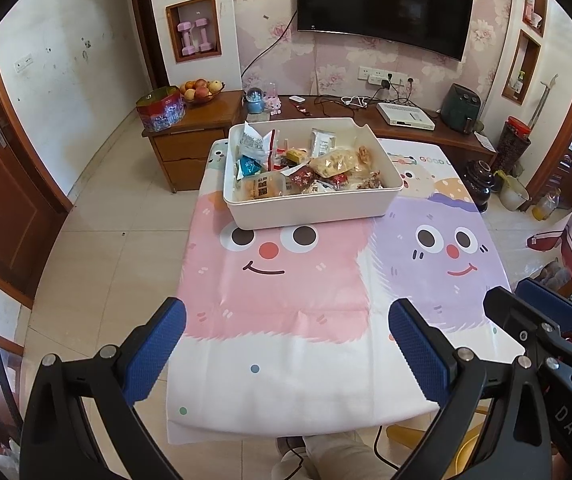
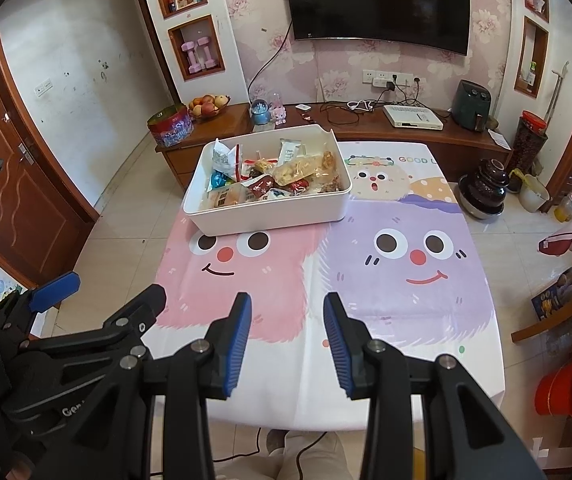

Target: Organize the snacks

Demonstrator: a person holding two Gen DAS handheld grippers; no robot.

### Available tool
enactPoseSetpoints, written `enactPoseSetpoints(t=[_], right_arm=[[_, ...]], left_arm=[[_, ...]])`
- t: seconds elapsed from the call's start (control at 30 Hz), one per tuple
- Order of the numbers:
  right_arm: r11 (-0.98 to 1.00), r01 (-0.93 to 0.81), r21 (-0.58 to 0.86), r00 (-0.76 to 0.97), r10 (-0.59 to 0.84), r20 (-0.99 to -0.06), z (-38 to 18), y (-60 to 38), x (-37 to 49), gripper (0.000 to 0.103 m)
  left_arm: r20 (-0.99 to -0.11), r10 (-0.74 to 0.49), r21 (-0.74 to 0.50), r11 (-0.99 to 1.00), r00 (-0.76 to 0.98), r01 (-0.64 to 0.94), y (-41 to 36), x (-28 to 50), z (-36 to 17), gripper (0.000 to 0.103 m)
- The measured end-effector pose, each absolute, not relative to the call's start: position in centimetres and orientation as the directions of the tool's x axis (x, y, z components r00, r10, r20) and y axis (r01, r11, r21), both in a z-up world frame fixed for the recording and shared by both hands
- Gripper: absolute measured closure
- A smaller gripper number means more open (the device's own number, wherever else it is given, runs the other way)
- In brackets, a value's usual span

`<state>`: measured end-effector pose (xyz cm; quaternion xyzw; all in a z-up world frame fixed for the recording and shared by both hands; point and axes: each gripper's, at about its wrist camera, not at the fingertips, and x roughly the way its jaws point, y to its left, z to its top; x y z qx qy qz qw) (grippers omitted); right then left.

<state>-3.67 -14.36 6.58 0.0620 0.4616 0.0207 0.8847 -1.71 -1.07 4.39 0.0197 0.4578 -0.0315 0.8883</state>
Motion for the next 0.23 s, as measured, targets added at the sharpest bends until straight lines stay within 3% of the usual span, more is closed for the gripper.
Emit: enactPoseSetpoints(t=[0.23], right_arm=[[0.992,0.019,0.128,0.575,0.094,-0.813,6.54,-14.3,-3.73,0.065]], left_arm=[[-0.814,-0.032,0.016,0.997,0.58,0.077,-1.05,-1.96,4.19,0.004]])
